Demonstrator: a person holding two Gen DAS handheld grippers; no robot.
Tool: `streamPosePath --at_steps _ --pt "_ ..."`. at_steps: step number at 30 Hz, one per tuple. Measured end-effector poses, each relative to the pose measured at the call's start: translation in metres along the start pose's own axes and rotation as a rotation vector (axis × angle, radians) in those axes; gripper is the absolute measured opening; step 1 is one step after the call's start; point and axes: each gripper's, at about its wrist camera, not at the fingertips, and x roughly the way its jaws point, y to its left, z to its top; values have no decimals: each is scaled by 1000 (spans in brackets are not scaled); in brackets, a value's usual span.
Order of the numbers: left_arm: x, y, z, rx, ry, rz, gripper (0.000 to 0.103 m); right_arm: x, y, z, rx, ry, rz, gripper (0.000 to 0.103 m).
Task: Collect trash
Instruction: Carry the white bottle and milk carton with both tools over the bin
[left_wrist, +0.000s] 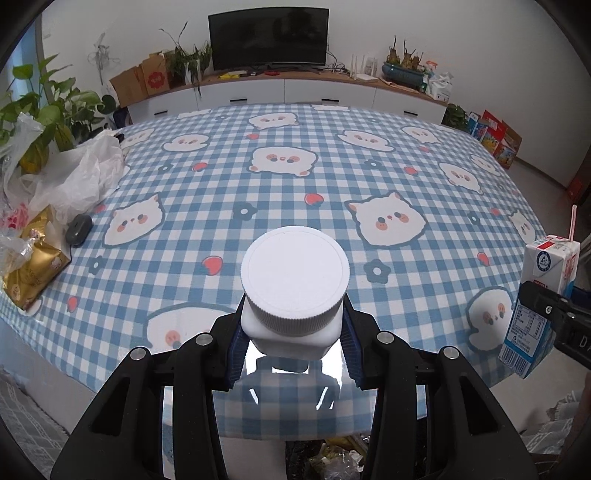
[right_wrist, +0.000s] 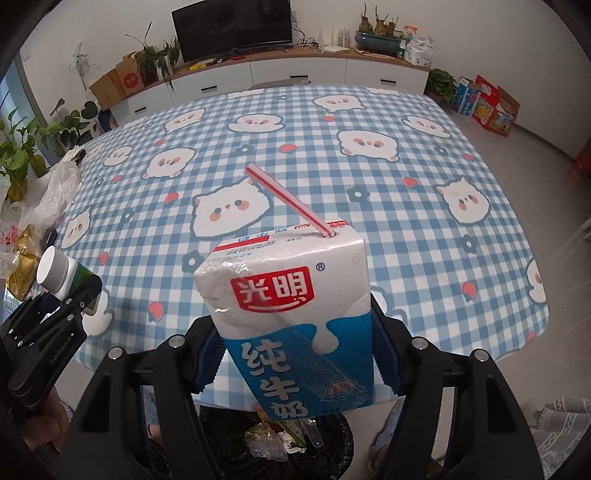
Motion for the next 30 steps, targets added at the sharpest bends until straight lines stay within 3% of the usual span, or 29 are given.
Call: streamPosePath --at_steps 17,30 --pt "-61 -11 -52 -5 -43 -25 43 -52 11 -64 -32 -64 -9 65" --pt "-68 4 -128 -37 0 -18 43 -60 16 -117 -45 -52 -16 65"
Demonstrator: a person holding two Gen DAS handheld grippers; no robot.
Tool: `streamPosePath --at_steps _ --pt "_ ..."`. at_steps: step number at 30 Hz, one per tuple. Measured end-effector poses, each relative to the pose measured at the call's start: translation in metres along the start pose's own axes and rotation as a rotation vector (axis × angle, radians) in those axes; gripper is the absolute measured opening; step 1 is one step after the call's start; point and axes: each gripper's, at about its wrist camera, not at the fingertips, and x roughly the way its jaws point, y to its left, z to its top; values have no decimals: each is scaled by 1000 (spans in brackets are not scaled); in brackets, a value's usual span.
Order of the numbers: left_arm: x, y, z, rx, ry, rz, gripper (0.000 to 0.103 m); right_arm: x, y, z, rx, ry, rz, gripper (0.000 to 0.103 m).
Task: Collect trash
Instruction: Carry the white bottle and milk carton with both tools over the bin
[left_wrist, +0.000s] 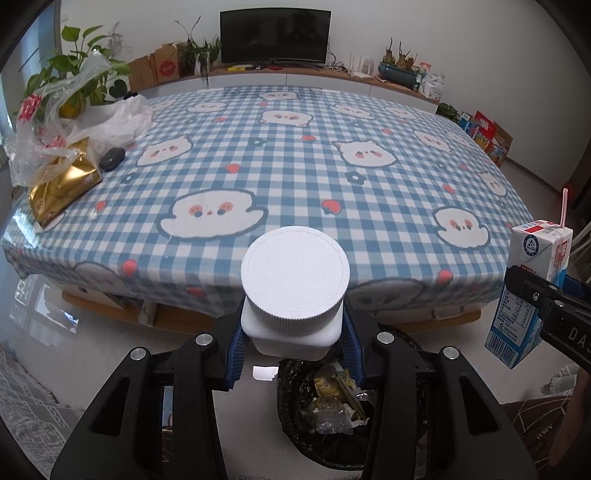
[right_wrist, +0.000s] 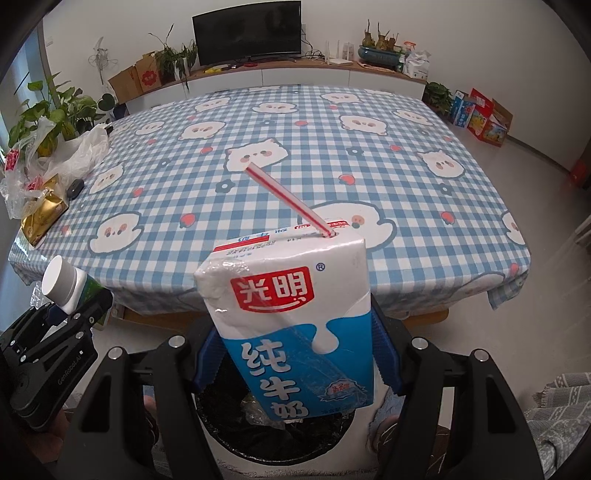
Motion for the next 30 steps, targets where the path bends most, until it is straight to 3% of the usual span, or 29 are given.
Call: streamPosePath --at_steps 13,19,30 --pt "28 19 -68 -40 80 36 43 41 11 -63 -32 56 3 65" --pt "39 28 -84 -53 82 47 43 66 15 -80 -32 75 31 65" --pt "81 28 -108 -25 155 65 43 117 17 -108 -21 142 39 65"
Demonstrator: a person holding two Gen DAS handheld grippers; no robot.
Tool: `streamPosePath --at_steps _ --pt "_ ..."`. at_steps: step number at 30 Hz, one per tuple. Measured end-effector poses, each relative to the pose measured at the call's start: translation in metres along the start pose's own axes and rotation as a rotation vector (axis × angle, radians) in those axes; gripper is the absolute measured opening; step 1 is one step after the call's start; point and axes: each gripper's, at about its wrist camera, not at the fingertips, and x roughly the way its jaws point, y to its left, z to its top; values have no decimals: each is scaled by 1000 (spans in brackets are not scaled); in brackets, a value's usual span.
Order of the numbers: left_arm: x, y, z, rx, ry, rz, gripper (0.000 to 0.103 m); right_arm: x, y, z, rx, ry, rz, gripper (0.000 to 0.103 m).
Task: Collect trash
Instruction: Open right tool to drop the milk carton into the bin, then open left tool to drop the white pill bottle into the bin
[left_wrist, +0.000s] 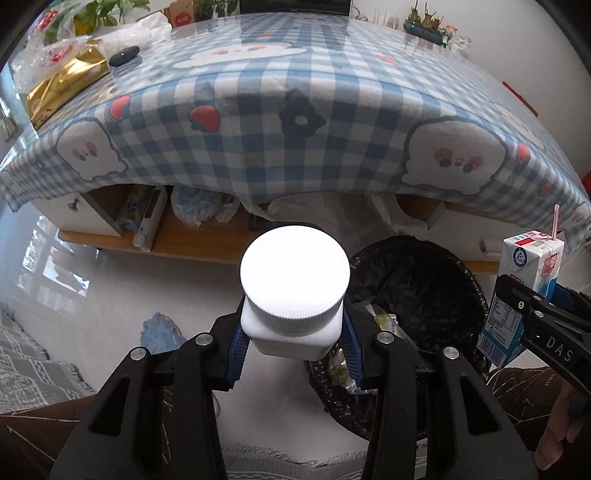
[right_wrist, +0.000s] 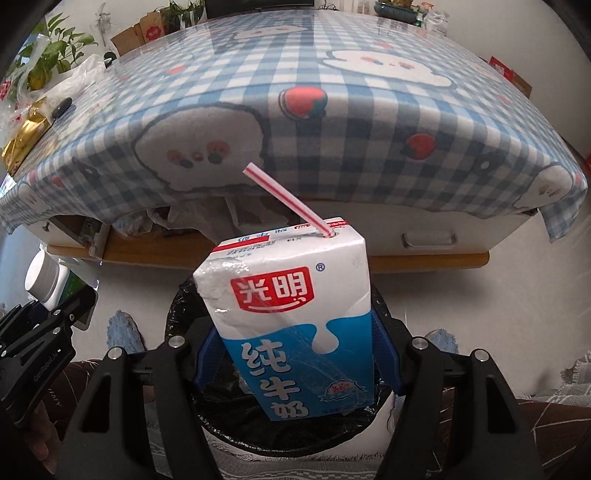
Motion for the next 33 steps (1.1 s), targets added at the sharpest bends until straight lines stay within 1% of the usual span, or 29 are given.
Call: streamPosePath --at_steps 5,9,13,17,19,21,22,24,27,30,33 --pt "18 3 -7 20 23 18 43 23 5 -6 -7 34 -8 65" --pt "27 13 -6 13 46 33 43 39 11 -9 -12 57 -2 65" --pt "30 17 -5 0 59 38 43 49 20 -10 -27 72 6 65" --pt "30 19 -3 4 55 29 43 52 27 -12 -49 73 6 66" --pt "30 16 -3 11 53 28 43 51 27 -11 -56 68 9 70" --pt "28 13 -2 14 54 26 43 49 27 -11 -59 56 2 77" --pt "28 10 -1 17 55 26 43 47 26 -11 -58 53 1 78" --pt "26 4 -1 29 51 21 43 46 23 -10 -54 50 -5 85" --pt "25 -7 -1 50 53 17 43 41 15 -10 -55 42 -13 91" --pt "25 -19 -2 69 52 9 43 38 2 -10 -62 42 -26 93" --pt "26 -31 -2 78 57 -3 43 35 -19 -11 -39 43 -31 95"
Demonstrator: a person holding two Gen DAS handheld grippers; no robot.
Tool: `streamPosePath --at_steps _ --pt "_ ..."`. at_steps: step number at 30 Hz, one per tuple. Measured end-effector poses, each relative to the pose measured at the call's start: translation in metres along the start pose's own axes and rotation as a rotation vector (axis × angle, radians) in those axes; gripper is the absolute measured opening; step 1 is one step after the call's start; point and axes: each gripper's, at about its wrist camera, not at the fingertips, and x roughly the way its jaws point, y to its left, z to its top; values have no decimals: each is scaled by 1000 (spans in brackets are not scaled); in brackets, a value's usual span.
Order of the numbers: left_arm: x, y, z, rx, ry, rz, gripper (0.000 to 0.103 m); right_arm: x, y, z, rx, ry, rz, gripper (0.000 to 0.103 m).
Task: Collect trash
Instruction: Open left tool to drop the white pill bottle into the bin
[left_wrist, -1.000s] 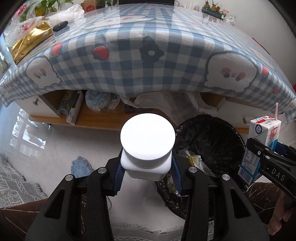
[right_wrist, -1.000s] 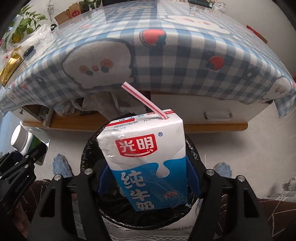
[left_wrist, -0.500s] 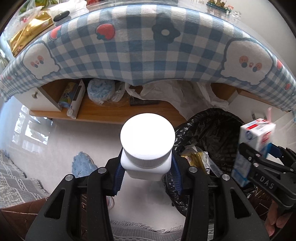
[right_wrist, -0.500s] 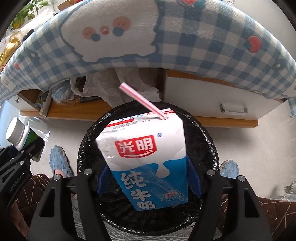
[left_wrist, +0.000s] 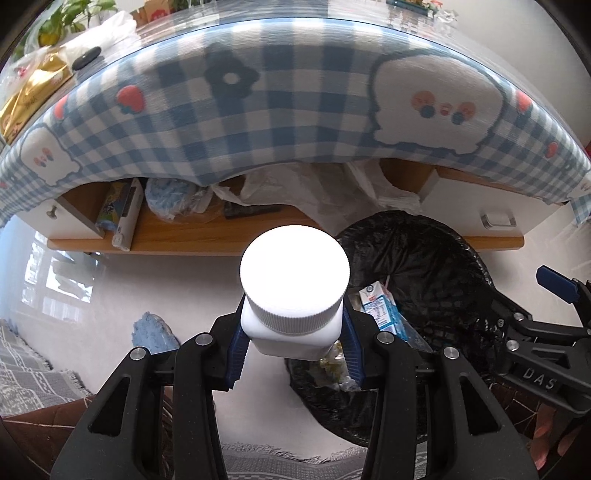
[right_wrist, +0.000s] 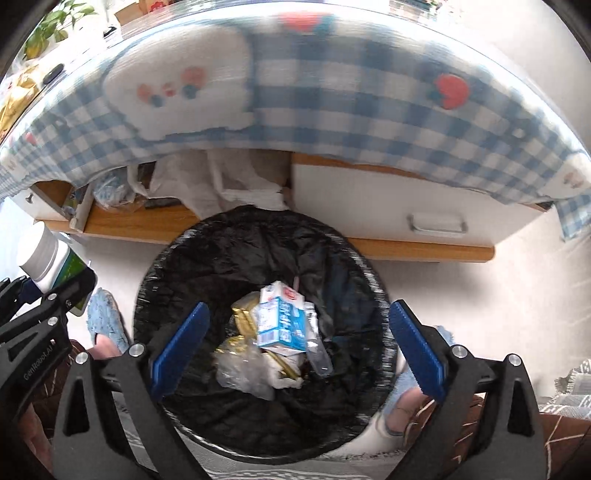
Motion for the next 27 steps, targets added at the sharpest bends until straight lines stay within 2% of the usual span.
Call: streamPosePath --at_steps 12,19,27 --pt "11 -58 6 47 36 -17 43 -4 -79 -7 64 2 -40 95" --pt "20 -91 4 79 50 -28 43 -11 -103 -4 62 -9 -60 95" --pt "27 -114 1 100 49 -64 43 -11 -121 -4 124 -3 -62 95"
